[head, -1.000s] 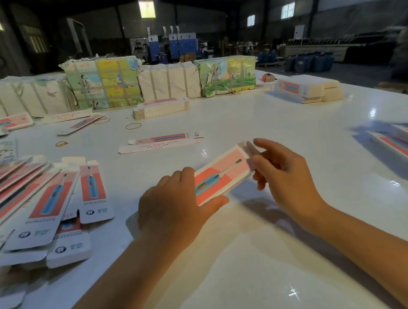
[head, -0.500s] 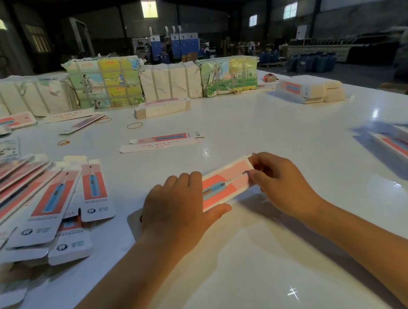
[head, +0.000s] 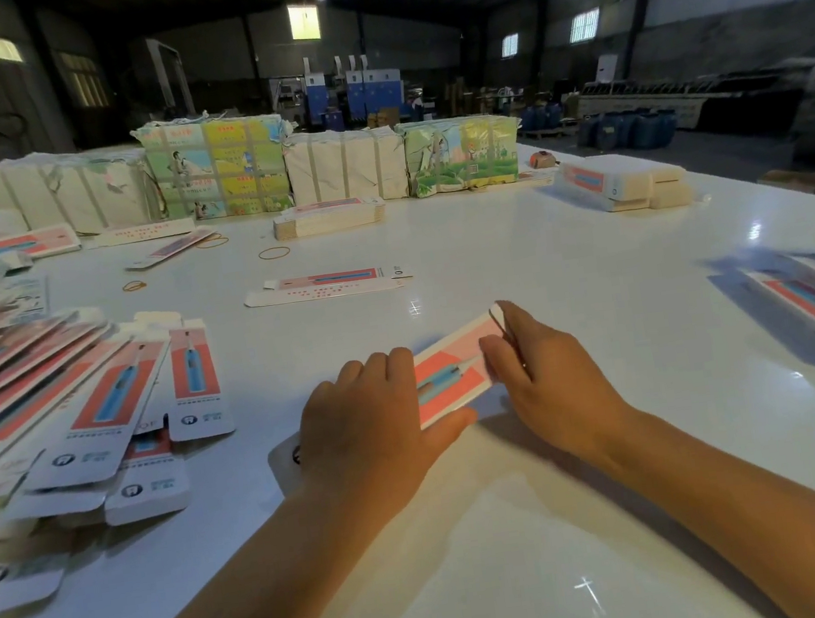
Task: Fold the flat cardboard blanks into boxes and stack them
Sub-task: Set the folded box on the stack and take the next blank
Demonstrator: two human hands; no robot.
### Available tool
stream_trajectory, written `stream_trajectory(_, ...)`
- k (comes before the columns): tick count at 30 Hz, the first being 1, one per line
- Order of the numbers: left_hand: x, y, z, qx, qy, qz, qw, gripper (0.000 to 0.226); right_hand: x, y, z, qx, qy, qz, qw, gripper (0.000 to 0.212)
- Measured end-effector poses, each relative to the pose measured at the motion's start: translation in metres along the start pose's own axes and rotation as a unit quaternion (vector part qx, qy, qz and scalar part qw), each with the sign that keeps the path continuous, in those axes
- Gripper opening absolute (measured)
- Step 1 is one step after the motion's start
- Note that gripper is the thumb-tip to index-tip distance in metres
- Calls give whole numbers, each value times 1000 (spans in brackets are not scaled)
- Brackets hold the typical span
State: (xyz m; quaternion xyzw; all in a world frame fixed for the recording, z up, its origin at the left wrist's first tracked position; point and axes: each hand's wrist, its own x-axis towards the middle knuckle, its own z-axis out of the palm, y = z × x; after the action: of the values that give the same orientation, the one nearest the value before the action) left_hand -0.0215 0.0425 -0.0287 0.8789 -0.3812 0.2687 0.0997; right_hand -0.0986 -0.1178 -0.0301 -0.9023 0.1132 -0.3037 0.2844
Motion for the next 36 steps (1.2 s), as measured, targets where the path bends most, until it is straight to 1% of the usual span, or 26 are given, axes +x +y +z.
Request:
stream_trajectory(1,0,0,-1,2,4,1,1000,80,1,1,0,50,-1,23,998,24)
stream_trajectory(2,0,-1,-2,2,4,2,1000,79,2,2,-1,140,5,56,989,32)
stream_trajectory(4,0,0,-6,-32,18,5,999,73,7,3,-4,300,14,112,947,42)
stream_trajectory(6,1,0,-6,-62,44,13,997,65,10,2,-8,378,27,149,913,50)
stream_trajectory(7,2,-1,-6,-65,42,13,997,64,12,2,-8,393,32,159,905,51)
stream_trajectory(9,1,-1,-5,-68,43,12,997,65,13,6,-7,391,35,158,906,51)
stream_trajectory(12,2,0,-6,-74,56,20,995,62,9,4,-8,362,35,122,924,53)
stream_trajectory(14,1,0,-6,-78,59,24,995,61,8,2,-9,337,49,107,934,52)
stream_trajectory(17,2,-2,-6,-85,41,16,995,66,7,4,-10,280,62,89,954,37)
stream_trajectory(19,2,-3,-6,-92,31,2,995,68,4,3,-10,220,54,63,972,31)
stream_trajectory(21,1,-2,-6,-96,32,-4,995,67,0,-1,-10,133,45,25,990,30)
stream_trajectory(24,0,0,-7,-91,32,-3,995,66,-1,-3,-14,33,37,-10,999,28)
stream_trajectory(26,-2,0,-7,-75,26,3,997,68,-1,-4,-17,0,26,-26,999,28)
stream_trajectory(28,-2,0,-7,-70,24,7,997,70,-3,-5,-18,8,23,-27,999,27)
stream_trajectory(29,-2,0,-7,-79,26,5,997,73,-4,-7,-17,33,22,-20,999,25)
stream_trajectory(30,-1,-1,-6,-87,33,-2,996,76,-5,-9,-15,78,15,-4,997,22)
stream_trajectory(31,0,-2,-5,-90,37,-10,995,80,-5,-10,-12,136,1,22,990,25)
stream_trajectory(33,1,-4,-5,-78,32,-25,996,85,-4,-12,-6,240,-27,72,968,51)
stream_trajectory(34,1,-5,-4,-75,31,-30,996,85,-3,-11,-5,268,-40,78,959,61)
stream_trajectory(36,3,-8,-3,-67,27,-33,997,83,-3,-6,-1,270,-72,58,958,73)
